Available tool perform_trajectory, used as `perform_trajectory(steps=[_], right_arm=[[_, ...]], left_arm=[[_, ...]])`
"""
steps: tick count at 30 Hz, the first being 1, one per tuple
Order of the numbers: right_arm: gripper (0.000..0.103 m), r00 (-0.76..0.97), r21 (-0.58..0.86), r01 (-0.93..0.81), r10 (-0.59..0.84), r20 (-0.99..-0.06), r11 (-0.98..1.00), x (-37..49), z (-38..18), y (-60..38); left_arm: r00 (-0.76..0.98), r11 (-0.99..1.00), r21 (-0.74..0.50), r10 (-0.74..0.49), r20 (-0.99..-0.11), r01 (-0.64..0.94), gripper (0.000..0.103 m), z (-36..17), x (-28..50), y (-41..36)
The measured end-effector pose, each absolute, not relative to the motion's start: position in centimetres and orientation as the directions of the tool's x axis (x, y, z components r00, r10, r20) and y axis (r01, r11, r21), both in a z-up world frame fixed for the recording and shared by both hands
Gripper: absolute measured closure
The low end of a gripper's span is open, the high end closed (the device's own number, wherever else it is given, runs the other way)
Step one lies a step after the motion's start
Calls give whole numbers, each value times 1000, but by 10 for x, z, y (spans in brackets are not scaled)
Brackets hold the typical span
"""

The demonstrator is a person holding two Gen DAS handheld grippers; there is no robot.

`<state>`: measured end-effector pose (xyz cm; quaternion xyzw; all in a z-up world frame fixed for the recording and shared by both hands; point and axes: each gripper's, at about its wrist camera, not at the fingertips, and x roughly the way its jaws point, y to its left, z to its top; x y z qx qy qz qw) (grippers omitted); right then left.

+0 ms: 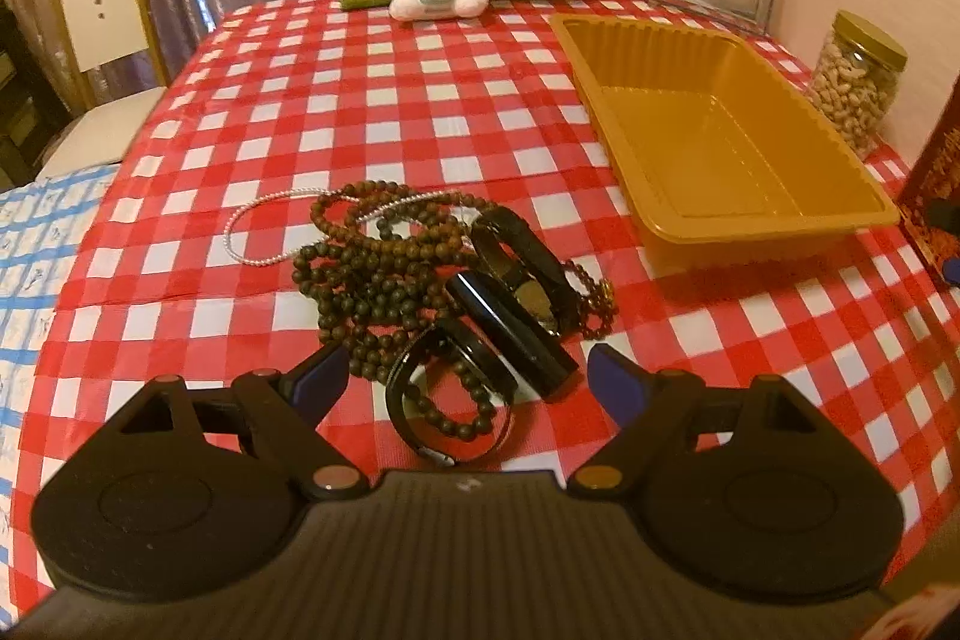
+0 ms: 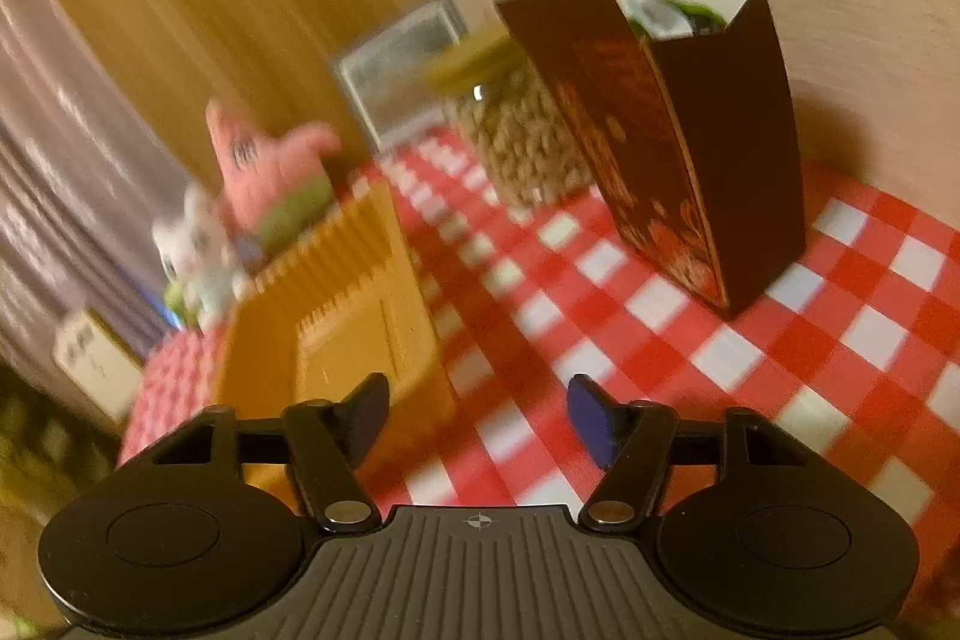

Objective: Organize jewelry
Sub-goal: 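Grasp the orange tray rim with the right tool and pull it beside the jewelry, then grasp the black watch from the pile with the left tool while the right tool holds the tray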

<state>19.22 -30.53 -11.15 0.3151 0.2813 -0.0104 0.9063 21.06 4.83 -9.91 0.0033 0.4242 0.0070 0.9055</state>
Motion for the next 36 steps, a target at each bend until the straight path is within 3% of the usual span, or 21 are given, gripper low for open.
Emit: perform_trajectory(steps=[3,5,8,15,19,27,36], right_arm=[[39,852,540,170,152,-500,824,208,-117,-295],[53,857,525,164,143,-495,835,219,-123,-290],[66,863,497,153,129,-488,854,234,-133,-281],[76,871,458,147,105,-480,876,260,-149,-267],[94,866,443,141,107,-489,885,272,-156,-263],[96,855,379,111,106,-507,919,272,-143,-264],[97,860,246,17,112,-498,969,258,-119,-276]], left_arm=[[644,999,15,40,-764,-45,17,-101,214,51],[651,998,22,58,-757,-64,17,-101,217,53],[654,996,27,80,-752,-90,17,-103,222,59],[642,992,31,102,-760,-121,17,-110,236,71],[638,993,27,93,-764,-112,17,-112,239,71],[634,996,-10,49,-772,-89,20,-114,240,68],[639,997,-76,-51,-767,-11,35,-110,252,53]])
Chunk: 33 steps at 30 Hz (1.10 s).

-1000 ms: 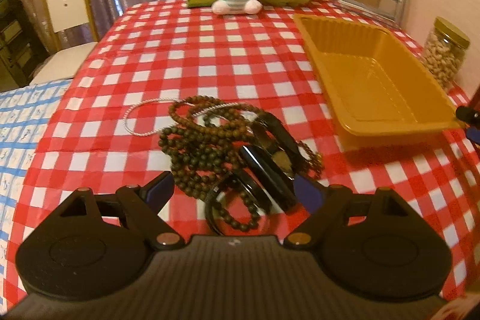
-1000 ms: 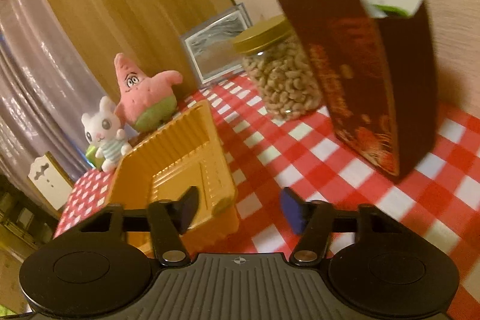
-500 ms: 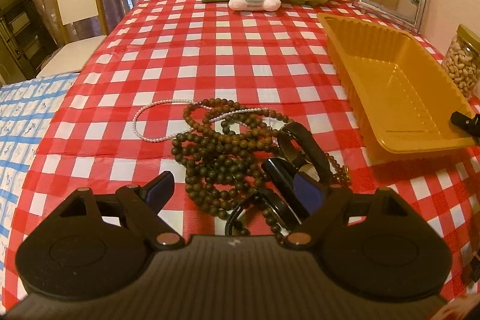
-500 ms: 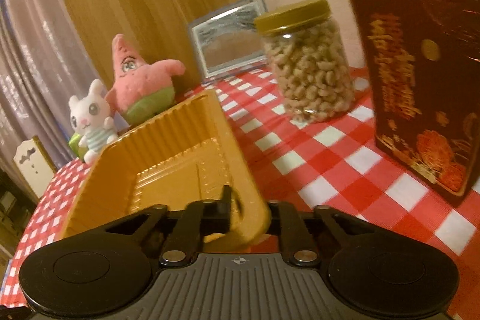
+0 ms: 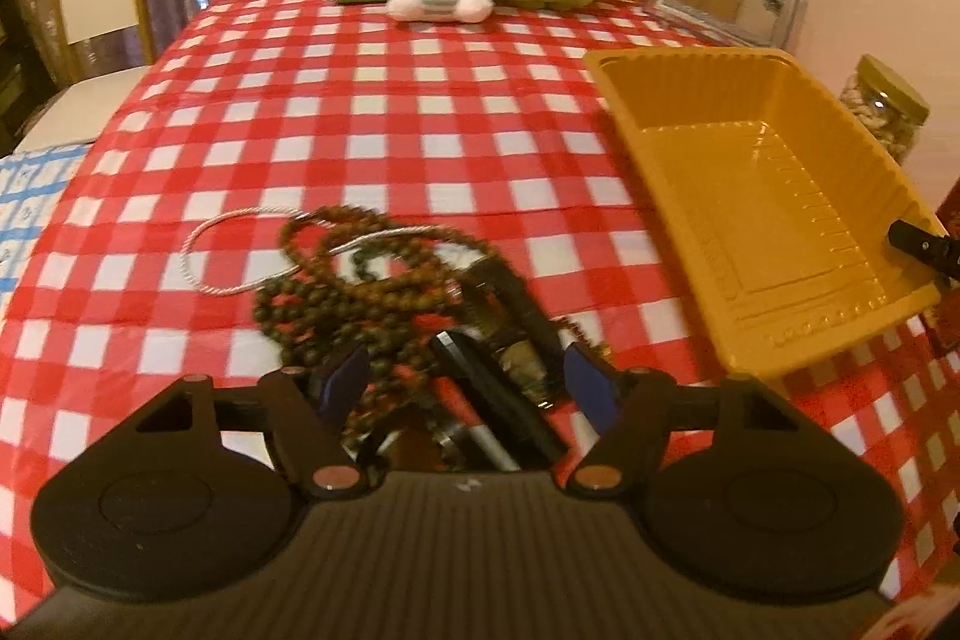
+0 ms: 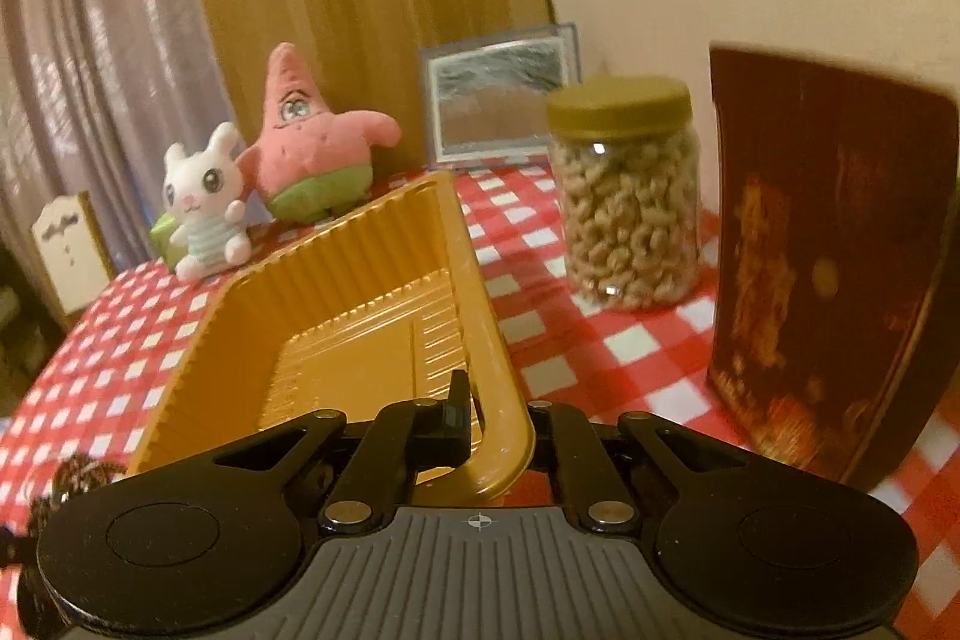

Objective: Organize jewelry
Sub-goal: 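Grasp the black watch from the pile with the left tool while the right tool holds the tray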

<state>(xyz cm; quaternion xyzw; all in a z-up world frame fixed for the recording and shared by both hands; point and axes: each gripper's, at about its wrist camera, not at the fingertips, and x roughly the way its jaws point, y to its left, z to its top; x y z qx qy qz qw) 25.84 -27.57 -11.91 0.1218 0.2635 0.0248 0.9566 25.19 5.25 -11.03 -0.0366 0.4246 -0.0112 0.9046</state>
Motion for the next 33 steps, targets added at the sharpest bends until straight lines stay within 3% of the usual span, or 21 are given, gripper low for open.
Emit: perform_trajectory(steps=[12,22,33], right_arm=[[97,860,205,-8,112,-498,979,262,-117,-276],[97,858,186,-22,114,-501,982,265,-115,-276],[97,855,188,-22,116,-505,982,266,-116,-277]], left_arm=[[604,997,-74,-56,-795,-5,50,-128,284,36],[603,997,-73,-63,-795,9,77,-127,294,32],[605,998,-61,-52,-794,5,76,-121,305,34]])
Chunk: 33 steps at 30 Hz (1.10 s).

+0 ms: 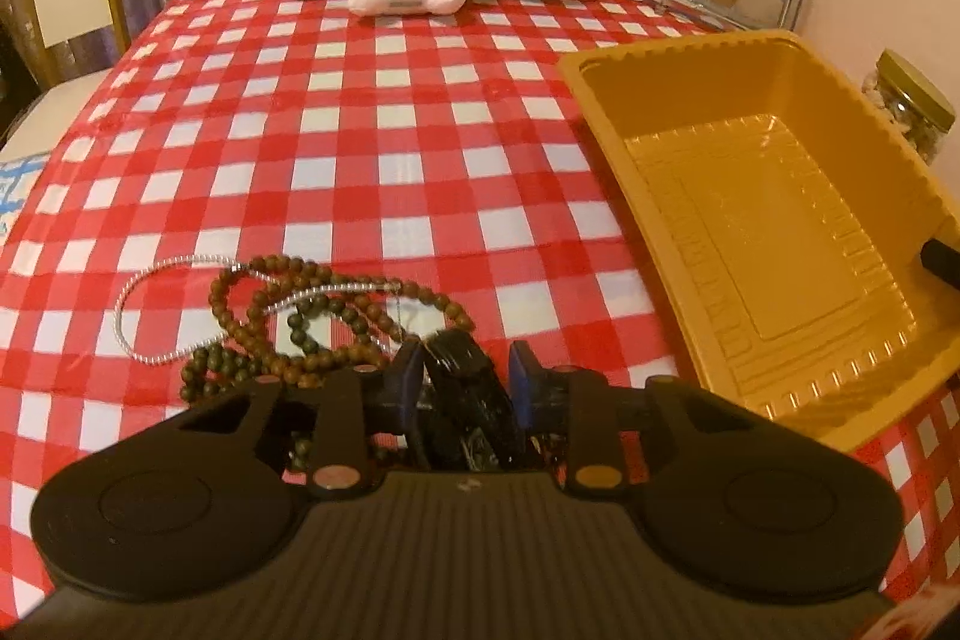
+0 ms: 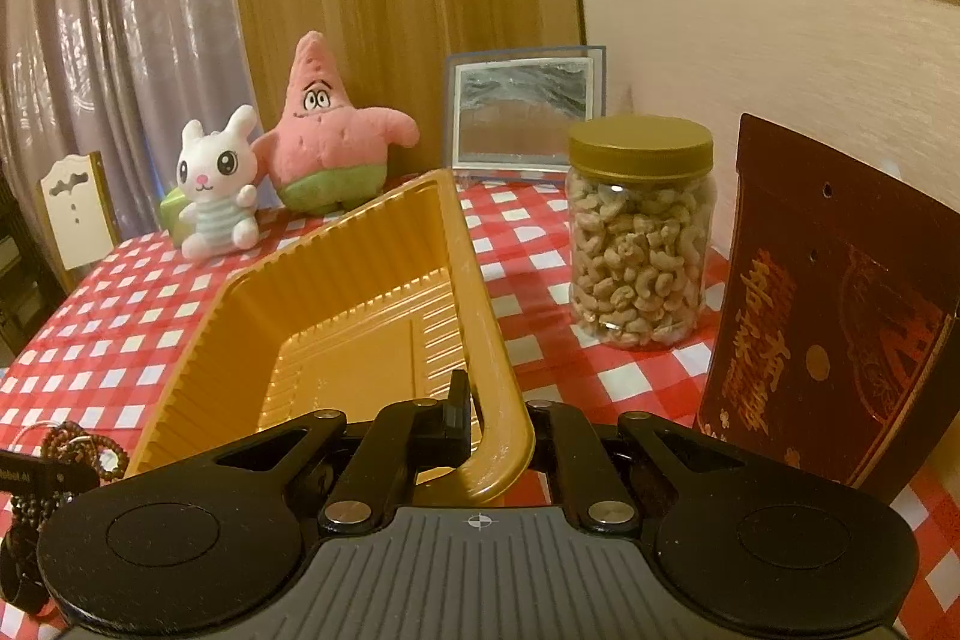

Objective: Organize jewelry
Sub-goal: 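Grasp the black watch from the pile with the left tool while the right tool holds the tray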

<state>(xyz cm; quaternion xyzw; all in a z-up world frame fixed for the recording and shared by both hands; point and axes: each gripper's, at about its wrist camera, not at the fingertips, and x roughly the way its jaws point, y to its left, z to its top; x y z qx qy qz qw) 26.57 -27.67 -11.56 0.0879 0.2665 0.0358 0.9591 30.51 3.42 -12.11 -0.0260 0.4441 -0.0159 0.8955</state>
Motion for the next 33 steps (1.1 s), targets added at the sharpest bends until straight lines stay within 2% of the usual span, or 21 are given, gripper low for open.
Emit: perform_trajectory(steps=[5,10,15,23,33], right_arm=[[97,856,187,-22,115,-505,982,265,-115,-276],[97,855,189,-23,117,-505,982,265,-115,-276],[97,855,191,-24,119,-505,981,264,-115,-276],[97,854,185,-29,120,-506,982,264,-114,-275],[97,855,143,-57,123,-503,988,261,-103,-268]], left_arm=[[595,998,-60,-68,-801,33,85,-123,306,31],[606,995,-85,-94,-790,43,89,-117,303,31],[613,989,-144,-132,-779,31,89,-105,298,44],[654,985,-171,-136,-744,10,89,-83,293,57],[683,960,-248,-266,-681,128,89,-54,290,25]])
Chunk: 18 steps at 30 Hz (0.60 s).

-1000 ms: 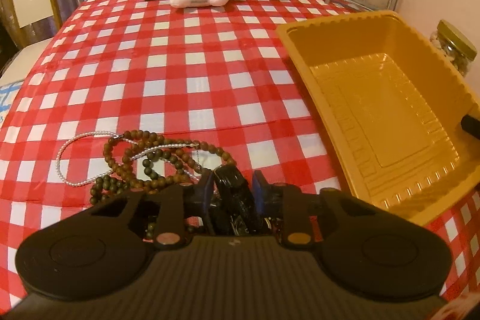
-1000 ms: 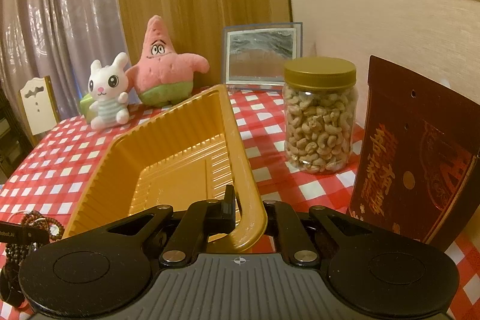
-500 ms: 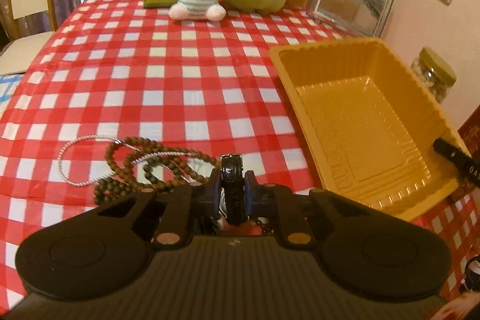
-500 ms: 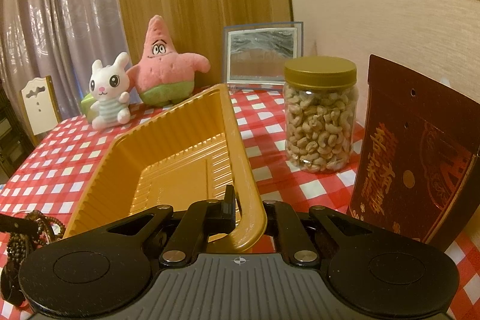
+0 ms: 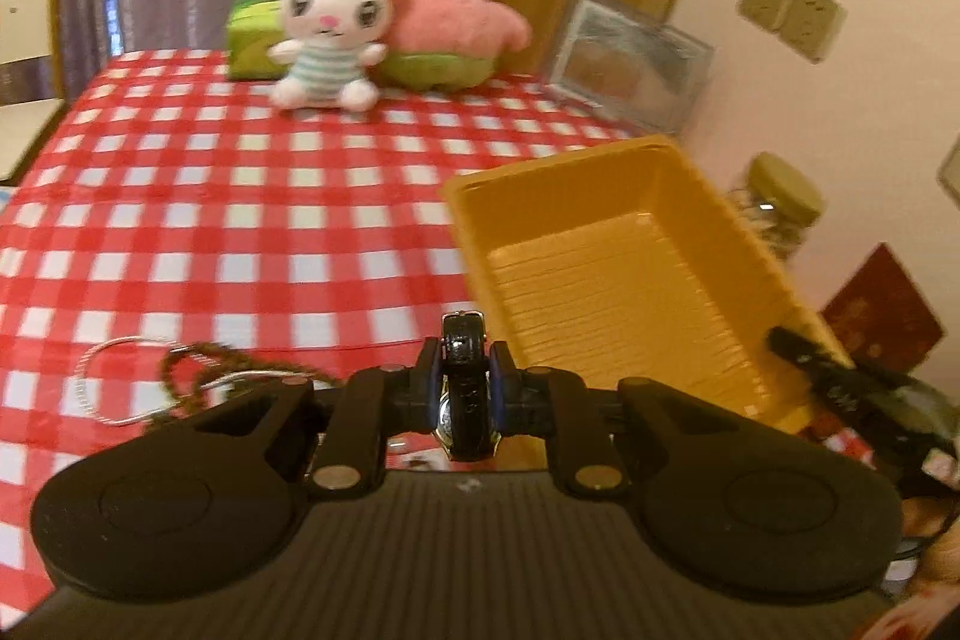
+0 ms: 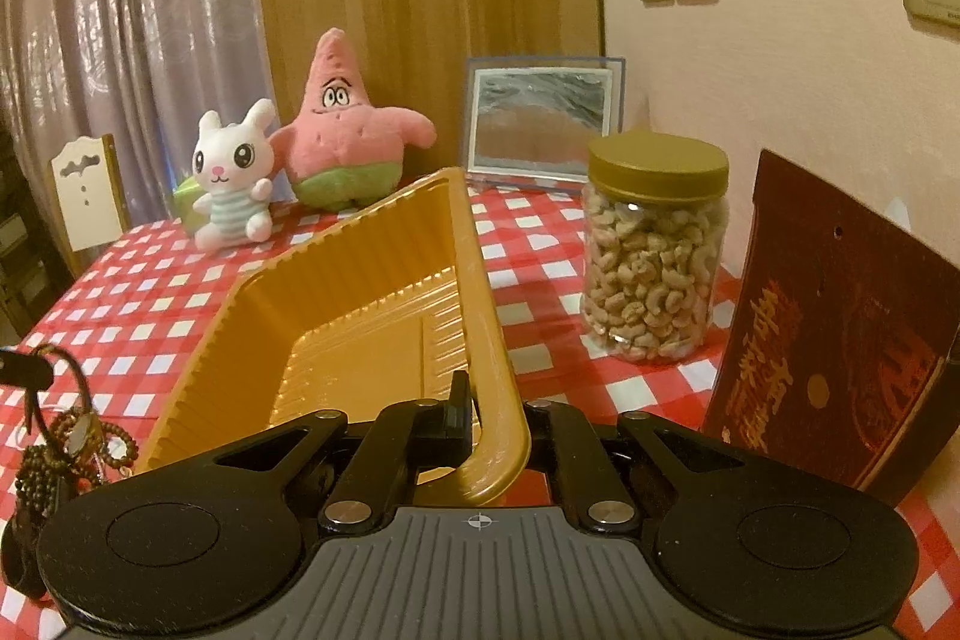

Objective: Organize jewelry
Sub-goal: 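Grasp the black watch from the pile with the left tool while the right tool holds the tray, then carry the black watch into the orange tray and open the left tool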

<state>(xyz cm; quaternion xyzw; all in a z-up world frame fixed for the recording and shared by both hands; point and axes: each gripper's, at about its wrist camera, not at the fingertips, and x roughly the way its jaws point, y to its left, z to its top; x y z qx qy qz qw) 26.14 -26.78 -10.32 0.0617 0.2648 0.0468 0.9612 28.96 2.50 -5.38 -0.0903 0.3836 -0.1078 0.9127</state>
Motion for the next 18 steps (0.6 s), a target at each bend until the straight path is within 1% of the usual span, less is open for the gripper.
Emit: perform_trajectory(steps=[7,10,18], right_arm=[[97,855,120,-48,103,-508,992,256,-97,-269],[97,856,102,-43,90,-509,994,253,-94,-268],[97,855,80,-29,67,-514,996,247,-93,-263]], left_arm=[[635,931,-297,-363,-682,213,89,-65,296,-8],[625,929,-283,-369,-688,237,89,-71,299,-18],[601,911,-298,-411,-685,285,88,-78,313,-27]])
